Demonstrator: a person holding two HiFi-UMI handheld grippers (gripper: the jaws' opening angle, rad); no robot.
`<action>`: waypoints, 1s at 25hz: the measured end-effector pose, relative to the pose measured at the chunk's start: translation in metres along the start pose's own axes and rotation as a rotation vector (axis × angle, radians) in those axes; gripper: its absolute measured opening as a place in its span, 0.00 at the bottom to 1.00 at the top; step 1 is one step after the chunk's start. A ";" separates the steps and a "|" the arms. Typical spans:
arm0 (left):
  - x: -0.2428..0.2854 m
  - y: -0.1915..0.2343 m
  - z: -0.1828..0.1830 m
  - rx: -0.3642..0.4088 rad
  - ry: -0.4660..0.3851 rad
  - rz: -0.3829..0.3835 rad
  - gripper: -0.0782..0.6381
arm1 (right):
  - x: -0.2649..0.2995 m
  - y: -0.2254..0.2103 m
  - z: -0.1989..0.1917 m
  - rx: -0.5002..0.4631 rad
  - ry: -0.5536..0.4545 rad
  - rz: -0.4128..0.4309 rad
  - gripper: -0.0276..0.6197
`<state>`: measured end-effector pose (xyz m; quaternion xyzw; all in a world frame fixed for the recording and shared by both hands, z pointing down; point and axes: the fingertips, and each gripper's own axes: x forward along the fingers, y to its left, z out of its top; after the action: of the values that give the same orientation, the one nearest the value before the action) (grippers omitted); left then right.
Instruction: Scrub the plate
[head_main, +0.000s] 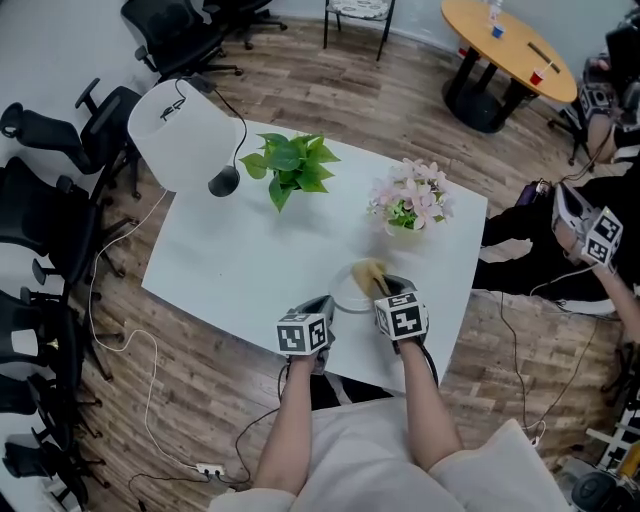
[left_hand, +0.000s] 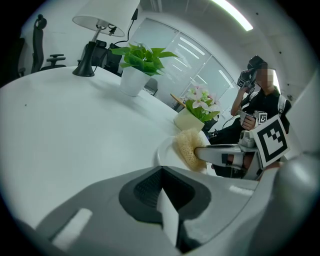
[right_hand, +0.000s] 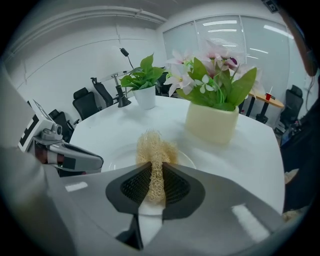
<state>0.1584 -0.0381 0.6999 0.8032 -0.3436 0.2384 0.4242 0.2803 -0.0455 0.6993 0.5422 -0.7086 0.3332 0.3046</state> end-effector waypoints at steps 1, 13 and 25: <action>-0.001 0.001 0.000 0.000 0.000 0.003 0.11 | 0.001 0.003 0.000 0.001 0.002 0.003 0.17; 0.005 0.000 -0.005 -0.006 0.011 -0.007 0.11 | 0.010 0.047 -0.004 -0.056 0.050 0.069 0.17; 0.001 -0.001 -0.007 0.026 0.005 -0.013 0.11 | -0.003 0.076 0.009 -0.019 0.023 0.093 0.17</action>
<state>0.1591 -0.0318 0.7036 0.8102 -0.3344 0.2422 0.4160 0.2067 -0.0365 0.6811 0.5018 -0.7327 0.3464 0.3022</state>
